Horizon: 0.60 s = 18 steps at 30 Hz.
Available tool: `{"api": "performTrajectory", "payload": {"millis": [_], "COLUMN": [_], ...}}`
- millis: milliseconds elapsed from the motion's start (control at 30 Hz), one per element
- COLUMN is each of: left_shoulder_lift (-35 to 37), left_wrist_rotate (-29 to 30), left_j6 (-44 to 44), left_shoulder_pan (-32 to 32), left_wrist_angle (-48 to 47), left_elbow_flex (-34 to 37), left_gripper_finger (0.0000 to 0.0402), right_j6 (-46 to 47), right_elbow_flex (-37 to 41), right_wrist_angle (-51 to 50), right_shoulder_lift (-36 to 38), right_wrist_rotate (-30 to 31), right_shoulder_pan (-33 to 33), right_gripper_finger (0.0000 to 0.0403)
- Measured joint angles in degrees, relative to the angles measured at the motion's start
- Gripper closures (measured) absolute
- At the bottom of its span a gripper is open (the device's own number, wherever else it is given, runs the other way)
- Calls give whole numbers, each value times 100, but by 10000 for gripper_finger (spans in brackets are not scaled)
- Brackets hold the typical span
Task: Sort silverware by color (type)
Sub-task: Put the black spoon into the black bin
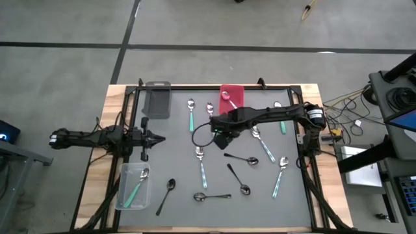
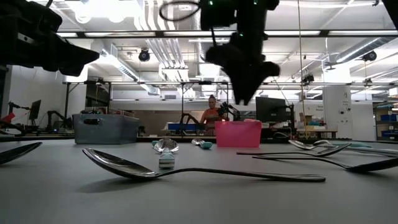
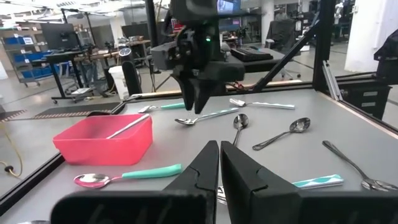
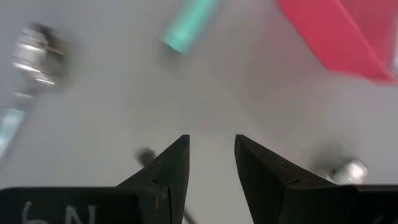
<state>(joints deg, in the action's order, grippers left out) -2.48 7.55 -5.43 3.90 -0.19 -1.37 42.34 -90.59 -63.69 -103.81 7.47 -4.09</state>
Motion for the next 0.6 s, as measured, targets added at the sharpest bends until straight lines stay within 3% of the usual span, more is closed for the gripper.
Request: {"api": "performTrajectory", "payload": {"millis": [167, 600], "left_shoulder_lift": [1, -58], "left_wrist_rotate": [2, 171], "left_j6": [0, 55], "left_shoulder_pan": [0, 0], "left_wrist_angle": [2, 78], "left_elbow_flex": [0, 1], "left_gripper_finger": [402, 402], "right_j6": [110, -388], "right_elbow_flex": [29, 890], "right_wrist_angle": [-755, -1401], "right_shoulder_lift": [0, 40], "right_wrist_rotate": [2, -228], "right_shoulder_pan": [-134, -183], "right_gripper_finger": [284, 285]}}
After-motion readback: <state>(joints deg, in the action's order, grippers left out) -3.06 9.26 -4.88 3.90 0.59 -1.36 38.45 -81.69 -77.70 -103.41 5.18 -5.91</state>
